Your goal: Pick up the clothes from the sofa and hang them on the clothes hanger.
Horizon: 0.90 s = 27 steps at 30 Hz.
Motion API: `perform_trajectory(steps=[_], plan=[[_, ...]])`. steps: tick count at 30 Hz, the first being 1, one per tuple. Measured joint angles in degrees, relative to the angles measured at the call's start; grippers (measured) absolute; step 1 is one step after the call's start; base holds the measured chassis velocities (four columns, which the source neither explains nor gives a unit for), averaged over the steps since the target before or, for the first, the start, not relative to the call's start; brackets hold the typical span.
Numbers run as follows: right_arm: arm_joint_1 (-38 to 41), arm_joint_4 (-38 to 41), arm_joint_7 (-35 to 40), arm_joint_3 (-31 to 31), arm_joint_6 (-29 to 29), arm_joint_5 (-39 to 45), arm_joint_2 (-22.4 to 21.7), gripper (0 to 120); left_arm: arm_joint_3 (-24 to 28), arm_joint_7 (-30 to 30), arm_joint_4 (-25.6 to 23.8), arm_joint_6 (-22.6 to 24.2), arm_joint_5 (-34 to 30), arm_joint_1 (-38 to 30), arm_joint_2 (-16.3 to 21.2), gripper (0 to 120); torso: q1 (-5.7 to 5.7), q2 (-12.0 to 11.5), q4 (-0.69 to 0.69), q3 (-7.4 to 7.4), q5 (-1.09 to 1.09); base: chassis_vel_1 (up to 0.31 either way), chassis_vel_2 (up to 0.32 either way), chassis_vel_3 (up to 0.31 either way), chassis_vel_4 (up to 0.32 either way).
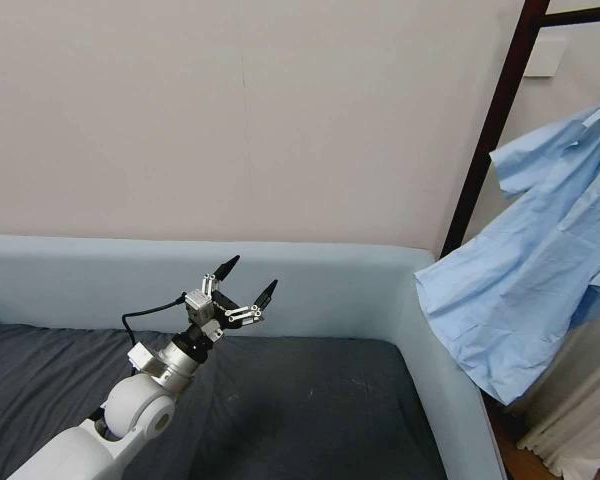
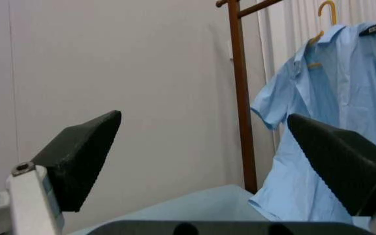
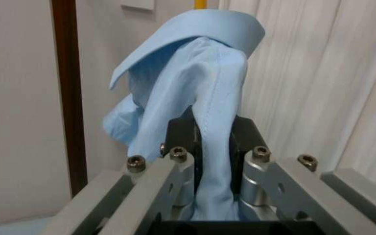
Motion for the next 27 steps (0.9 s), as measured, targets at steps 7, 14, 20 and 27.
perform_trajectory(steps=[7, 14, 20, 27], plan=[[2.4, -6.1, -2.9, -3.0, 0.3, -8.0, 7.3, 8, 0.3, 0.0, 1.0, 0.7, 0.5, 0.3, -0.9, 100, 0.0, 0.0, -0.02, 0.0, -0.01, 0.0, 0.0, 0.0, 0.0], [12.8, -8.4, -4.6, -13.7, 0.1, -12.7, 12.8, 8, 0.4, -0.9, 1.1, 1.9, 1.1, 0.1, -1.9, 100, 0.0, 0.0, -0.05, -0.01, -0.04, 0.0, 0.0, 0.0, 0.0], [28.4, -13.2, -1.0, -28.9, -0.3, -14.2, 22.1, 8, 0.4, -1.0, 3.5, 1.2, 0.1, -0.5, -1.6, 100, 0.01, 0.0, -0.01, 0.01, -0.03, 0.0, 0.0, 0.0, 0.0], [38.6, -18.7, 0.4, -36.5, 0.1, -16.1, 29.3, 8, 0.1, -0.8, 4.4, 0.8, -0.2, -0.6, -1.8, 100, 0.0, 0.0, -0.07, 0.0, -0.04, 0.0, 0.0, 0.0, 0.0]])
